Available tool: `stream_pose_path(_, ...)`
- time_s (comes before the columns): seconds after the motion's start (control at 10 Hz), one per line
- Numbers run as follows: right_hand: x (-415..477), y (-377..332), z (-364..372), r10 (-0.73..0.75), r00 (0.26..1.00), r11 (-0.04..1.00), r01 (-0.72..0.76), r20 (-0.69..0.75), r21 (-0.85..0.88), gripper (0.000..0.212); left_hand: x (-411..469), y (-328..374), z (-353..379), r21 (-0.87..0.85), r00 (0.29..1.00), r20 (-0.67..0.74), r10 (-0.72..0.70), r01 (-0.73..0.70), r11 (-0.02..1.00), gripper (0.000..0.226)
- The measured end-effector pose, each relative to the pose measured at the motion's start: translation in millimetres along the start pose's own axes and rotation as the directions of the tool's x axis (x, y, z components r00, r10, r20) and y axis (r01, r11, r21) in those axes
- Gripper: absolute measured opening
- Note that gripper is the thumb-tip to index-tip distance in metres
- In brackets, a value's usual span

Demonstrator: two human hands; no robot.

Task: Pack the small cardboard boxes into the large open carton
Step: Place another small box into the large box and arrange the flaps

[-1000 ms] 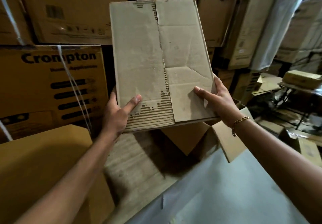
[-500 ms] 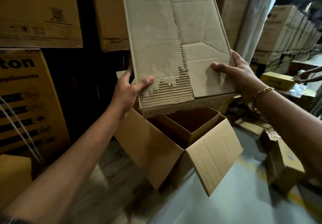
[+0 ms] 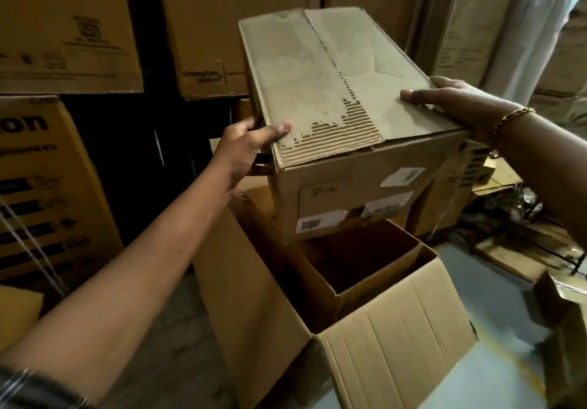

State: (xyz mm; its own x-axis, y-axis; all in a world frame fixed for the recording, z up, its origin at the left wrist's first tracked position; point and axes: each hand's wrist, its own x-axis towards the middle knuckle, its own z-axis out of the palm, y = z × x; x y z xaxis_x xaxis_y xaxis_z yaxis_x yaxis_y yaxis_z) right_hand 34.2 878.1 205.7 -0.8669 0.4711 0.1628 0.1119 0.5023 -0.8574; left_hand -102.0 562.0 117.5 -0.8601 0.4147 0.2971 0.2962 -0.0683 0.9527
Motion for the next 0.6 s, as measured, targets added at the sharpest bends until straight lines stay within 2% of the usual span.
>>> stream_pose_path(0.1, 37, 18, -18, 0.070, 0.996, 0.995, -0.066, 0.053, -0.077, 0.100, 5, 0, 24, 0.034, 0.998, -0.054, -0.039, 0.041, 0.999, 0.106)
stream_pose_path(0.2, 75, 34, -33, 0.084, 0.987, 0.991, -0.067, 0.141, -0.119, 0.082, 6, 1, 54, 0.039, 0.989, -0.125, -0.079, 0.084, 0.996, 0.099)
stream_pose_path(0.3, 103, 52, -45, -0.028, 0.959, 0.996, 0.051, 0.283, -0.077, 0.059, 5, 7, 80, 0.057, 0.977, -0.177, -0.121, 0.133, 0.989, 0.083)
stream_pose_path(0.4, 128, 67, -48, -0.041, 0.933, 0.997, 0.061, 0.357, -0.043, 0.058, 3, 13, 92, 0.042, 0.967, -0.193, -0.167, 0.179, 0.983, 0.057)
stream_pose_path(0.6, 142, 74, -52, -0.070, 0.878, 0.991, 0.117, 0.474, -0.070, 0.061, 0, 12, 99, 0.050, 0.949, -0.194, -0.248, 0.262, 0.964, 0.059)
